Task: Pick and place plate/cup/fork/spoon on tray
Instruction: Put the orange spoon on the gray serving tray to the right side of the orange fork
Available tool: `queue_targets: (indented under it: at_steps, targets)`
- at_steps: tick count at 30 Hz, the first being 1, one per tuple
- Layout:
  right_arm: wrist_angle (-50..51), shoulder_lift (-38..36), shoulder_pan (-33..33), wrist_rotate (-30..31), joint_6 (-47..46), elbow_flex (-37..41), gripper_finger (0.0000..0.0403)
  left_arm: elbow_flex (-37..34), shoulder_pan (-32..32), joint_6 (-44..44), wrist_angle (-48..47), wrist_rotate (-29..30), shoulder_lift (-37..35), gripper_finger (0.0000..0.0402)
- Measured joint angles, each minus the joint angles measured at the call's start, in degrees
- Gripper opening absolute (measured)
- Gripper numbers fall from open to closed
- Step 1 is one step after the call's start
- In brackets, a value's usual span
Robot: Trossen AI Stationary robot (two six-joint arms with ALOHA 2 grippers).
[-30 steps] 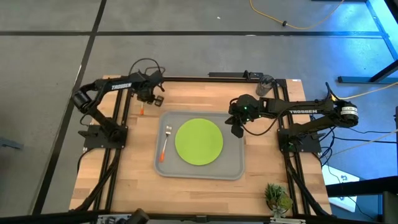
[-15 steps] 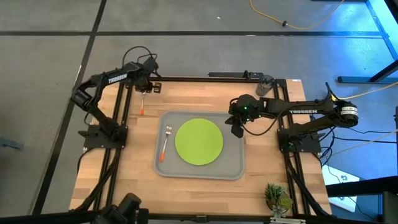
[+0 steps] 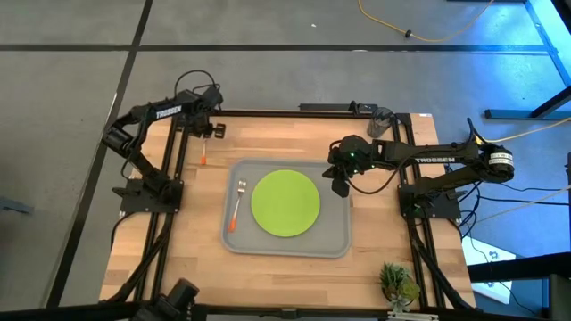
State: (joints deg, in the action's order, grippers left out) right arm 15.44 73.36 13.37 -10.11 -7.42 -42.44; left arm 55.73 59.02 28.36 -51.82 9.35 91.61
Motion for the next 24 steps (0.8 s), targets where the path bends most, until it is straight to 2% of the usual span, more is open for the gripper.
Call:
queue_targets:
  at_steps: [9,22,24]
  targets:
    - [-0.3,0.0,0.0,0.0,0.1,0.0,0.0006,-2.7,-0.3,0.0,5.6,-1.0,0.0,0.0068]
    - [-0.3,0.0,0.0,0.6,0.3,0.0,0.0006,-3.8,-1.1,0.9,7.0,-0.4,0.0,0.0068]
    - [-0.3,0.0,0.0,0.6,0.4,0.0,0.0006,-3.8,-1.4,-1.4,7.5,0.1,0.0,0.0068]
